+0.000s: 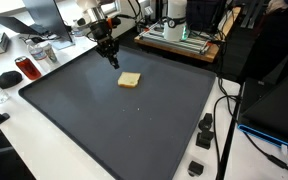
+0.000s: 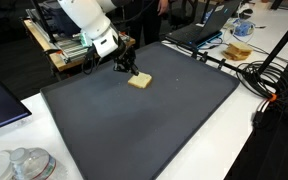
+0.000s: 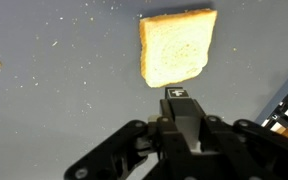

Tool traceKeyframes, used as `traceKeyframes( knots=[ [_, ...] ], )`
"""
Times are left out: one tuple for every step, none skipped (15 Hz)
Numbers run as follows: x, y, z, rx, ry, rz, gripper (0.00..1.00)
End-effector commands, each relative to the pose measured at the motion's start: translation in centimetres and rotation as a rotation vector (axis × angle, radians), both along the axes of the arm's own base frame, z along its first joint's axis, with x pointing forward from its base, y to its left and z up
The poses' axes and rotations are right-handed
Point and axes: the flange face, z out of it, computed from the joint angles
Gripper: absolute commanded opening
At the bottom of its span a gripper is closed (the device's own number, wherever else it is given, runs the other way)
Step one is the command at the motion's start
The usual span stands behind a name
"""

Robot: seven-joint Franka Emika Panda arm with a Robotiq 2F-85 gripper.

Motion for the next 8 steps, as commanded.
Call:
traceKeyframes(
  knots=[
    [-4.4, 1.6, 1.0, -0.028, -0.061, -0.024, 0.06],
    [-5.3, 2.2, 1.2, -0.039, -0.077, -0.028, 0.06],
    [-6.1, 2.8, 1.5, -0.058, -0.106, -0.034, 0.06],
    [-6.8, 3.3, 1.7, -0.077, -0.134, -0.042, 0.06],
    [-7.5, 3.9, 2.0, -0.103, -0.162, -0.049, 0.06],
    [-8.1, 4.5, 2.1, -0.132, -0.18, -0.057, 0.06],
    [-8.7, 5.1, 2.3, -0.161, -0.199, -0.067, 0.06],
    [-9.4, 5.8, 2.5, -0.189, -0.216, -0.083, 0.06]
  ],
)
